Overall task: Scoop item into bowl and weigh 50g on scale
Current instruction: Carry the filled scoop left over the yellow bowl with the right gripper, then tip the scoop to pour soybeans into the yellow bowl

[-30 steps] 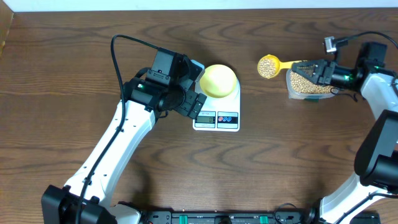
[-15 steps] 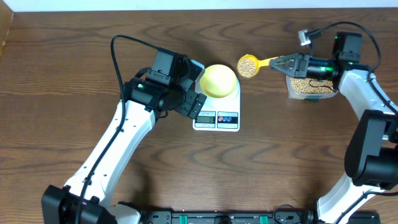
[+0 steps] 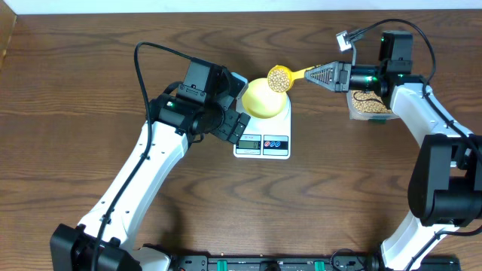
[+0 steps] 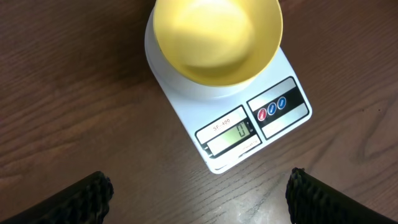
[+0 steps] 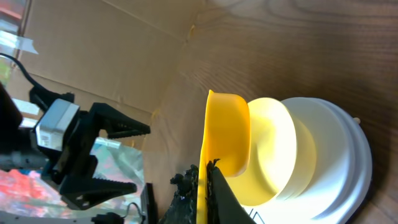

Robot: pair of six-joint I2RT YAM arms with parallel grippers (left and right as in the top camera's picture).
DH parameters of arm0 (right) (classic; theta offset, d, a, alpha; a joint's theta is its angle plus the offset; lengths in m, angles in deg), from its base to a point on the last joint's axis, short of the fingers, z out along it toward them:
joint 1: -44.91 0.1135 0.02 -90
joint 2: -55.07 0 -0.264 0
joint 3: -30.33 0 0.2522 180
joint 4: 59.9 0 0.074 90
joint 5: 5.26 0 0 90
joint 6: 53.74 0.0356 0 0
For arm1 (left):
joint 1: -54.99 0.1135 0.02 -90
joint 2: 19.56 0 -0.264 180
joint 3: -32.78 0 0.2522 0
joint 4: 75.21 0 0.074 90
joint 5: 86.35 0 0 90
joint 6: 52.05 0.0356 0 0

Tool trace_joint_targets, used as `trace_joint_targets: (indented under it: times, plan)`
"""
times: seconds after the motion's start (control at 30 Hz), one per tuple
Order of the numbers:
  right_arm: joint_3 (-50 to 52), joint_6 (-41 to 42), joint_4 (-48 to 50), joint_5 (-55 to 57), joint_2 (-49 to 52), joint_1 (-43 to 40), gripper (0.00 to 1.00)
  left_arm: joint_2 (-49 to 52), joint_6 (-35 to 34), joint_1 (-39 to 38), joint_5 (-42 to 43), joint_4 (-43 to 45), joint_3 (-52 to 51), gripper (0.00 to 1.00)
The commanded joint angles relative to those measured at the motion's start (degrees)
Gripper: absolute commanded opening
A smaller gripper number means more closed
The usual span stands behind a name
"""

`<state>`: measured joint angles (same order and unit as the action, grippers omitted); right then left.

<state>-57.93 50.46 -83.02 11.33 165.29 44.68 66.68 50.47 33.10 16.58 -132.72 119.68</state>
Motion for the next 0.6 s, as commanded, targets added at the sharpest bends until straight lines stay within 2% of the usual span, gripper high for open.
trace_joint_targets:
  times: [0.0, 0.23, 0.57]
  plan:
    - [0.09, -4.02, 0.17, 1.33, 0.55, 1.68, 0.01, -0.74, 0.96, -0.07, -0.57, -0.35, 0.22, 0.91]
    - [0.09, -5.84, 0.17, 10.43, 0.55, 4.15, 0.01, -0.74, 0.96, -0.07, -0.57, -0.35, 0.22, 0.91]
    - [0.09, -19.87, 0.13, 11.41, 0.55, 7.32, 0.01, -0.74, 0.96, -0.07, -0.57, -0.35, 0.22, 0.91]
